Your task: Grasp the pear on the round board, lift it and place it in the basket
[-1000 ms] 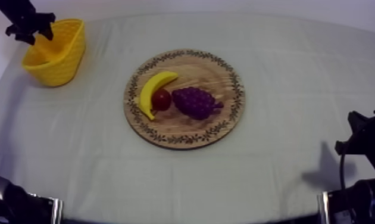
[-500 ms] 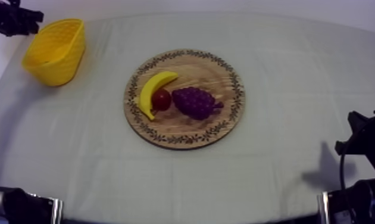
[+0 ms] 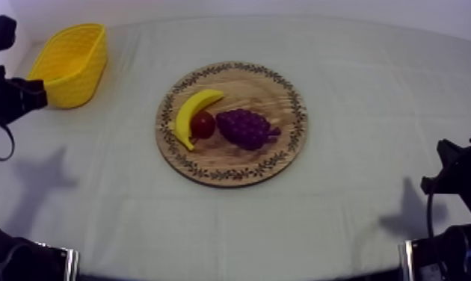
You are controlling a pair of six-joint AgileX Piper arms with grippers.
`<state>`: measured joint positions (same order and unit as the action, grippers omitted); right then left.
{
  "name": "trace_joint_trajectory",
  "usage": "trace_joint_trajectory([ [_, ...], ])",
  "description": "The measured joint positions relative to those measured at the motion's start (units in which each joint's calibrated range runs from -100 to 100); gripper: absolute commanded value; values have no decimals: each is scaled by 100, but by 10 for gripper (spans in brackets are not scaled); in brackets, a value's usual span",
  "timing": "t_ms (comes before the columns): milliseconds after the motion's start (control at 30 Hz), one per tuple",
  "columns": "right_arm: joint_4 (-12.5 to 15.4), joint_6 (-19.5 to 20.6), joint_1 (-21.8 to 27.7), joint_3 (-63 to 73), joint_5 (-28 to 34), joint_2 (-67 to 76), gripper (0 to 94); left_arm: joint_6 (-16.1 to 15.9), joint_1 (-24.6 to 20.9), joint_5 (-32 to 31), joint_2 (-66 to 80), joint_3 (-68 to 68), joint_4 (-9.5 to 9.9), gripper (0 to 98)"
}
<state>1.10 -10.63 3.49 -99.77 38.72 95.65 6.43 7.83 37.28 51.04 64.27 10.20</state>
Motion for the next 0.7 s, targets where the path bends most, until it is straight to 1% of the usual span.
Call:
trace_joint_trajectory([
  [67,0,-3,0,0,0,0,4,72,128,-110,565,453,-18,1],
  [167,0,0,0,0,0,0,4,84,351,-314,1346,1140,-126,0],
  [267,0,0,0,0,0,0,4,-60,540,-566,2131,1836,-313,4],
  [367,0,0,0,0,0,0,4,-322,595,-683,2948,2576,-512,25],
  [467,0,0,4,0,0,0,4,-605,577,-377,3691,3108,-705,20],
  [567,0,4,8,0,0,0,4,-778,522,2,4282,3301,-778,7],
  [633,0,4,16,0,0,0,4,-812,473,197,4571,3298,-791,3],
  [700,0,4,18,0,0,0,4,-777,404,411,4783,3232,-799,2],
])
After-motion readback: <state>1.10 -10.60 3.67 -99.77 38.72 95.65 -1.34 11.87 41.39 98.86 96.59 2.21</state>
